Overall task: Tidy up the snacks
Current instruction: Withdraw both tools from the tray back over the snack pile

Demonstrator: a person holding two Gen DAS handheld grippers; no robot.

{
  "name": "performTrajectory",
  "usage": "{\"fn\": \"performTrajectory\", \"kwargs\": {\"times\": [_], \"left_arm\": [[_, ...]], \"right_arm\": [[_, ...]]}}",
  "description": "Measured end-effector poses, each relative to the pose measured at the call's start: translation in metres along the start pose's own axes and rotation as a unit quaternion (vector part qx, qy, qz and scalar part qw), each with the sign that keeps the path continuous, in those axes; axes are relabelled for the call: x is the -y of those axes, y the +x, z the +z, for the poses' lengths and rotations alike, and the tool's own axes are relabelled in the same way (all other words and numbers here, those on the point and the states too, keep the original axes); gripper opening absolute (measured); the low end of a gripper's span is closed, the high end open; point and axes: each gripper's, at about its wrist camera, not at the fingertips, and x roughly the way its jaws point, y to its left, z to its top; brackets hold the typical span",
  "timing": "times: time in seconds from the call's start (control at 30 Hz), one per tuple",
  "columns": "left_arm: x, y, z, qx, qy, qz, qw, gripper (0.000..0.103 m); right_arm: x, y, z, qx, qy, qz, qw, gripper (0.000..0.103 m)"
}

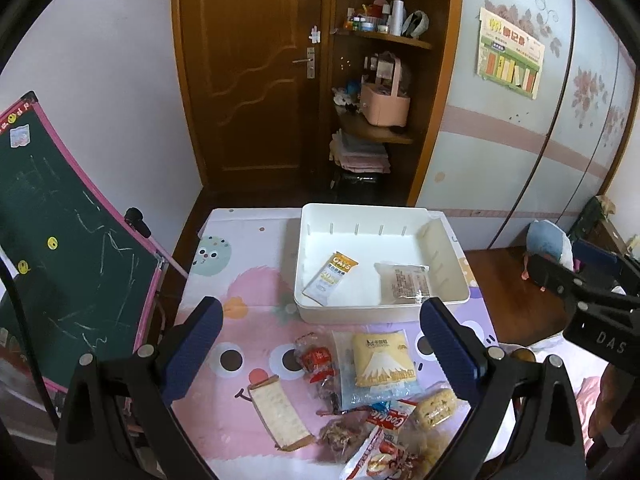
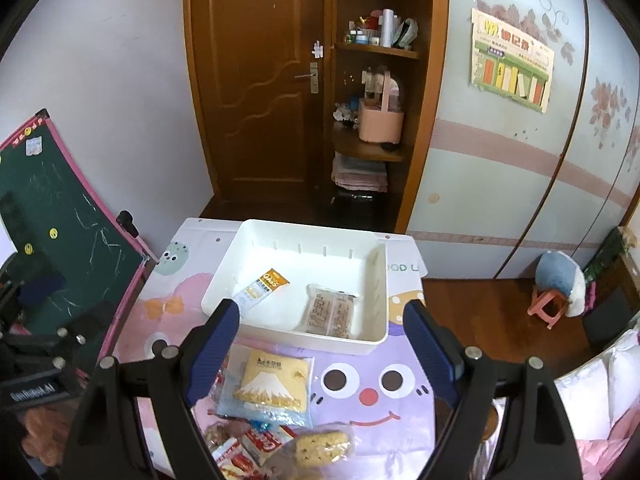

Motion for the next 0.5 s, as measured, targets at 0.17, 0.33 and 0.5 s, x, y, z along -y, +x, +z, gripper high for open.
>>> {"fn": "performTrajectory", "kwargs": {"times": [0.17,0.33,0.5], "left_arm": [[0.0,-0.021,-0.009,0.017,0.026,-0.005,0.9995,0.099],[0.002,-0.036,-0.022,0.029,0.051,-0.021,0.998,0.099],[0.005,-0.038,-0.042,0.025,0.083,-0.04,0.9955,0.099]], "right_arm": [[-0.004,-0.017,-0.015,0.0,0.004,0.005,1.0,0.085],[-0.007,-0.025,-0.038,-0.026,0.015,-0.002,1.0,0.085],[-0.006,-0.034,-0.07,-0.039,0.03,-0.02,0.999,0.084]]}}
